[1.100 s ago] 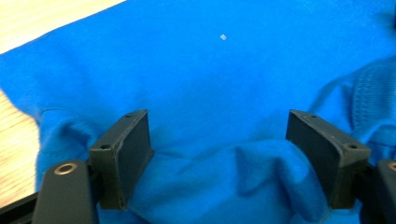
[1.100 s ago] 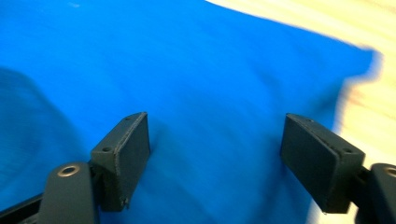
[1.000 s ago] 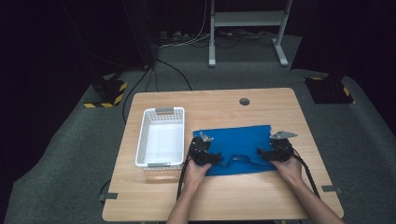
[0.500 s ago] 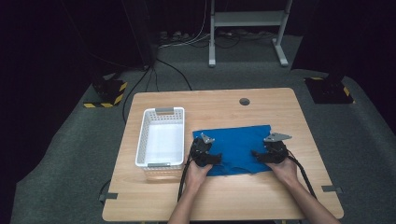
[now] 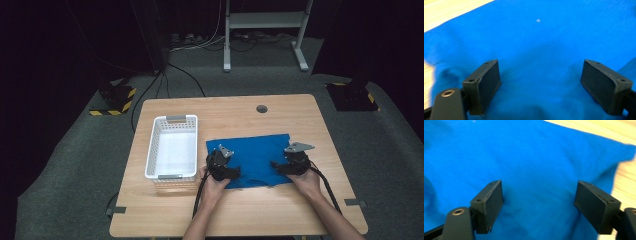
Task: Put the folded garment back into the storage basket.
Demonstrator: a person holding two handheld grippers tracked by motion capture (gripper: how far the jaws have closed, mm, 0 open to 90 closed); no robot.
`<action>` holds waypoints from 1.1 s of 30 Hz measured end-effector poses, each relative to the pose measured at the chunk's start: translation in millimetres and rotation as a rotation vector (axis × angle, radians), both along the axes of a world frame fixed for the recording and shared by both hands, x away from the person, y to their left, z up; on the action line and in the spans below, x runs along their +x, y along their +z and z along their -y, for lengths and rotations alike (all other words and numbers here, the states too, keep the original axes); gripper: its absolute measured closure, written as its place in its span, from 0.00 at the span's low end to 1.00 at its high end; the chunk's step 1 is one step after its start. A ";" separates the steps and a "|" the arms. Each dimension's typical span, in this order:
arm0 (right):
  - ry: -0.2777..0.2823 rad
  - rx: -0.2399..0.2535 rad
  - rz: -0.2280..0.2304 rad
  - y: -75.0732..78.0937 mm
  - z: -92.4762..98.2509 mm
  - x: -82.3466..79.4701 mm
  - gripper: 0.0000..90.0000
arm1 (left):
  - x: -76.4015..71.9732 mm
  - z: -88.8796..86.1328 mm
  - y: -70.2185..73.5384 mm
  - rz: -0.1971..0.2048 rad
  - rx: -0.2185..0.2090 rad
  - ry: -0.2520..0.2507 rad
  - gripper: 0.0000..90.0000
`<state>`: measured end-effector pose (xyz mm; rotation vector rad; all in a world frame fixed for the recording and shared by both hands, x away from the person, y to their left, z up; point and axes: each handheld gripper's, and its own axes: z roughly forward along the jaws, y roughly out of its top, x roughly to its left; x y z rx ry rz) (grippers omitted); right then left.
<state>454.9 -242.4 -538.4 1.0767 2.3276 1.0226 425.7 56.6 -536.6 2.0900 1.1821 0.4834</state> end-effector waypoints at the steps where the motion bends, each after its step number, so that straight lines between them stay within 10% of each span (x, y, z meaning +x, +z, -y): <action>1: -0.007 0.006 -0.015 0.1 2.7 0.6 0.24 | -0.7 -3.0 -0.2 0.012 -0.004 0.001 0.20; 7: -0.021 -0.002 0.031 6.4 -1.8 -2.3 0.27 | 4.8 3.5 6.8 0.010 -0.054 0.020 0.17; 12: 0.044 -0.018 -0.001 1.4 -13.4 -2.5 0.26 | 5.3 9.4 -1.1 0.004 0.005 0.012 0.14; 18: -0.014 0.005 -0.036 1.9 11.1 1.2 0.22 | 0.7 -5.0 1.6 0.005 -0.035 0.032 0.18; 21: -0.020 0.011 0.016 7.0 7.4 -2.2 0.25 | 2.0 1.7 9.3 0.023 -0.095 0.022 0.15; 27: 0.037 0.006 0.024 8.2 -21.7 -0.2 0.25 | 14.5 12.4 1.9 -0.024 -0.038 0.052 0.15; 33: 0.028 0.010 -0.007 -1.0 -13.1 4.0 0.23 | 6.0 -3.2 -3.3 0.029 -0.017 0.065 0.17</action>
